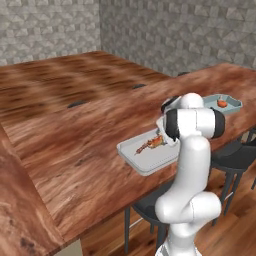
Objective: Place the cold items (squash and mushroom) from the fridge in one tupperware on the dining counter. Place the warm items (kebab skewer and hot dog) in the stove area in another tupperware.
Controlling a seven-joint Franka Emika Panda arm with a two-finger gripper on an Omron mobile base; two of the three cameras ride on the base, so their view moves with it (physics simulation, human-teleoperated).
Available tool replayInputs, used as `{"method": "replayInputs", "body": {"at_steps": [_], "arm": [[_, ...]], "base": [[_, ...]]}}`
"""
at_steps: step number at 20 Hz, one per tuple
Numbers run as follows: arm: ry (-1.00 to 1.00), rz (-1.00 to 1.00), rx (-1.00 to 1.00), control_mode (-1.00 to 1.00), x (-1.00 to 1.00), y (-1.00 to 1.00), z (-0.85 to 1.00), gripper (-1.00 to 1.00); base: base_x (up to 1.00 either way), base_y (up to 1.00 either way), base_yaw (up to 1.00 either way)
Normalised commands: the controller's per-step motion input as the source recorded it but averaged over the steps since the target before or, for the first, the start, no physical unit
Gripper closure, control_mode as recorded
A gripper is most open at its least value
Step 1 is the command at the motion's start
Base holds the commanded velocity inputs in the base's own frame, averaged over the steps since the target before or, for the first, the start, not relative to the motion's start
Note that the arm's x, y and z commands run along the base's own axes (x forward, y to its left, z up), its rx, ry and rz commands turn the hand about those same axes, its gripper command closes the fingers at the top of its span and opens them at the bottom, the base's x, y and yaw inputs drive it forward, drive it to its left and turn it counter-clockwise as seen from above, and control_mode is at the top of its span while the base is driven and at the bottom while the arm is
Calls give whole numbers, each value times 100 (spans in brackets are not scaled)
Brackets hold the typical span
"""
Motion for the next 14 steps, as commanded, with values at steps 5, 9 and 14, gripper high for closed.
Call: {"method": "replayInputs", "body": {"at_steps": [5,9,14], "arm": [[0,-25,-4,-100,-28,-13,61,-100],[-2,-12,-9,-100,-74,-38,100,-100],[-16,-3,-23,-100,-100,-20,100,-100]], "base": [[0,0,0],[0,0,0],[0,0,0]]}}
